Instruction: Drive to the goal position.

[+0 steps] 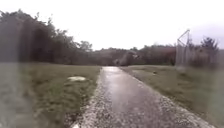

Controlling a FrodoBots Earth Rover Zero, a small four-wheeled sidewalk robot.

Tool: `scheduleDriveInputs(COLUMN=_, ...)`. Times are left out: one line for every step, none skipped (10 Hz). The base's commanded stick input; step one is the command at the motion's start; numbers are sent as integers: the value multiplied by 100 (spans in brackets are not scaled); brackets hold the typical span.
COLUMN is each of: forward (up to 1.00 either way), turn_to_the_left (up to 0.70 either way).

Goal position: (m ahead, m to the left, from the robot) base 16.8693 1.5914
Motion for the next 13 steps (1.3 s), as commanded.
scheduleDriveInputs(forward=70, turn_to_the_left=0)
scheduleDriveInputs(forward=70, turn_to_the_left=0)
scheduleDriveInputs(forward=70, turn_to_the_left=0)
scheduleDriveInputs(forward=70, turn_to_the_left=0)
scheduleDriveInputs(forward=70, turn_to_the_left=0)
scheduleDriveInputs(forward=70, turn_to_the_left=0)
scheduleDriveInputs(forward=70, turn_to_the_left=0)
scheduleDriveInputs(forward=70, turn_to_the_left=0)
scheduleDriveInputs(forward=70, turn_to_the_left=0)
scheduleDriveInputs(forward=70, turn_to_the_left=-1)
scheduleDriveInputs(forward=70, turn_to_the_left=-5)
scheduleDriveInputs(forward=70, turn_to_the_left=-9)
scheduleDriveInputs(forward=70, turn_to_the_left=-13)
